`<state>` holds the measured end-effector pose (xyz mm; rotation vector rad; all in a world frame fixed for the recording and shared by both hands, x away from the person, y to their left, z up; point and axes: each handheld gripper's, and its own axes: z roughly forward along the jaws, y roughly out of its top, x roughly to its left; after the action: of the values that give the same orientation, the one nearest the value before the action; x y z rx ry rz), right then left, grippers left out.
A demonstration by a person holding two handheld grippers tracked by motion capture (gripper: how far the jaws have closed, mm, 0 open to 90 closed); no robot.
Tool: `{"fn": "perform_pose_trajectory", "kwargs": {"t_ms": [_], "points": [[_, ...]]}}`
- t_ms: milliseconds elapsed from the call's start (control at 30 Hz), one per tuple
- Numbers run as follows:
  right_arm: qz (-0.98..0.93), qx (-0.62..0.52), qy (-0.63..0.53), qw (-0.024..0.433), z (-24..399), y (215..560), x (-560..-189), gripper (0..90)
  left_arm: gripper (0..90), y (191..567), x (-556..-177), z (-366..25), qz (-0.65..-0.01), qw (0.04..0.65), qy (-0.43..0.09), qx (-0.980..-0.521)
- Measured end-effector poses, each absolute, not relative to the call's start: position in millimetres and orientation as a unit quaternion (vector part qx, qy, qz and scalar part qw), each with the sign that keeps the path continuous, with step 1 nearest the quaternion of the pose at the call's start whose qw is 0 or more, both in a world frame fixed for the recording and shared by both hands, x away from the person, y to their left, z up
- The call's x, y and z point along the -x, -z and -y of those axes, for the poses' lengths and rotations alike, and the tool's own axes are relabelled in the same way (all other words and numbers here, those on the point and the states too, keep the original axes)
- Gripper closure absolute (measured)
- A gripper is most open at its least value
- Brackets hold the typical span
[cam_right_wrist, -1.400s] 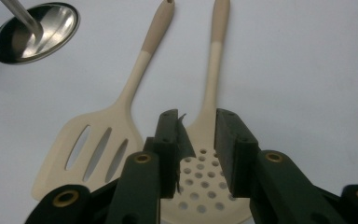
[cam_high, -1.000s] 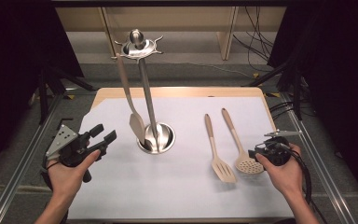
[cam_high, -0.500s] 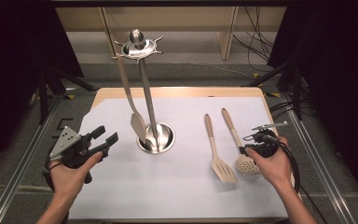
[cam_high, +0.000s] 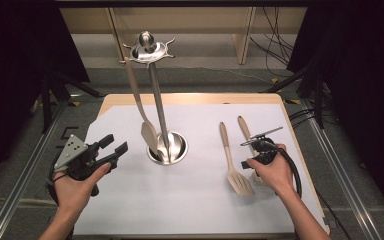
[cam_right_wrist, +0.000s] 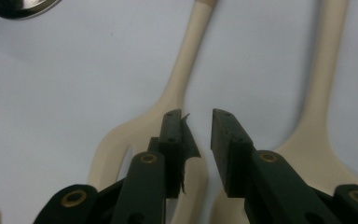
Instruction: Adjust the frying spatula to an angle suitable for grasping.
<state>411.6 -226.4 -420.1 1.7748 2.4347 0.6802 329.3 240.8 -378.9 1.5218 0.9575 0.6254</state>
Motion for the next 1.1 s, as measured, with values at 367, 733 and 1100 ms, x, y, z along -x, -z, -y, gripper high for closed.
{"fn": "perform_pose_trajectory", "kwargs": {"t_ms": [367, 733, 1100], "points": [[-0.795, -0.575, -0.194, -0.01, 199, 434, -441, 73.6, 41.1, 382, -331, -243, -0.417, 0.576, -0.263, -0.652], [-0.798, -0.574, -0.182, -0.012, 193, 444, -457, 73.3, 41.0, 383, -331, -241, -0.414, 0.574, -0.259, -0.657], [-0.797, -0.581, -0.16, -0.027, 184, 450, -467, 74.8, 40.9, 385, -332, -242, -0.416, 0.573, -0.256, -0.658]]}}
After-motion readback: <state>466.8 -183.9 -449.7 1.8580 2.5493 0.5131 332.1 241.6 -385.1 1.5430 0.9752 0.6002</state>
